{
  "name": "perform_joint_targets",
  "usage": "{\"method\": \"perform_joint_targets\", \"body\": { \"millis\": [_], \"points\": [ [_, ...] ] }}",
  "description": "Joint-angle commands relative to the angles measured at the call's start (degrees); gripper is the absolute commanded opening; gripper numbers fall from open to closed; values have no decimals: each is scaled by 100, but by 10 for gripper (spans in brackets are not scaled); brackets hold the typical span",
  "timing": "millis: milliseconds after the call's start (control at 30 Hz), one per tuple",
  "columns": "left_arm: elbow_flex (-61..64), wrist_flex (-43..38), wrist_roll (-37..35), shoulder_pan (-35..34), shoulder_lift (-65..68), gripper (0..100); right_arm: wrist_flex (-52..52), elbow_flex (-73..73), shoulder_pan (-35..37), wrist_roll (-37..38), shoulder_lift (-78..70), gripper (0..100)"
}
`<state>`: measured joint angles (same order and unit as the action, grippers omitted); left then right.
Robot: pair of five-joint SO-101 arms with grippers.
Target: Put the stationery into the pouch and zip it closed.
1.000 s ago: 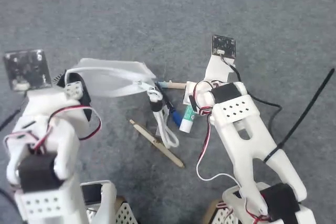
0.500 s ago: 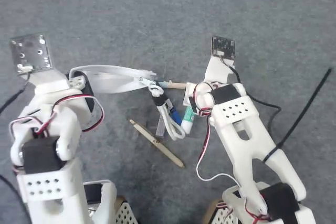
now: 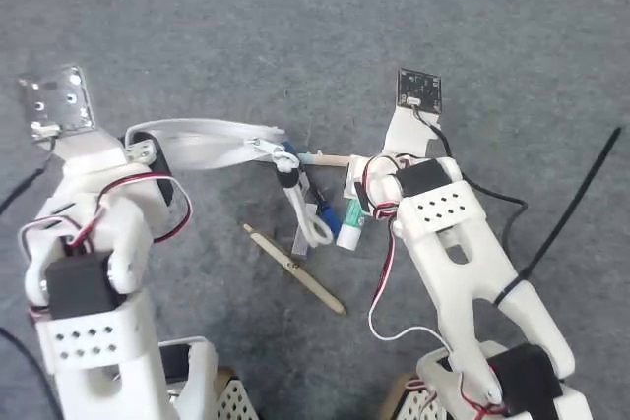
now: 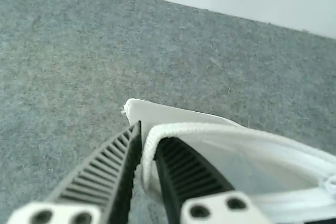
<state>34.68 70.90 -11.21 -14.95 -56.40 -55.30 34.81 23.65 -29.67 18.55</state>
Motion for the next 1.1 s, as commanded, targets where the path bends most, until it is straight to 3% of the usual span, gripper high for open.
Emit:
{"method": "perform_joint_targets", "body": {
  "millis": [0, 367, 667, 1067],
  "points": [
    [13, -211, -79, -9, -9, 12, 84, -70, -84, -35, 295, 6],
    [119, -193, -62, -9, 26, 12, -268, 79, -57, -35, 963, 6],
    [171, -211, -70, 0, 35, 12, 1059, 1336, -40, -62, 1780, 6],
    [356, -360, -79, 0, 44, 12, 1086, 1626, -84, -62, 1824, 6]
  ]
}}
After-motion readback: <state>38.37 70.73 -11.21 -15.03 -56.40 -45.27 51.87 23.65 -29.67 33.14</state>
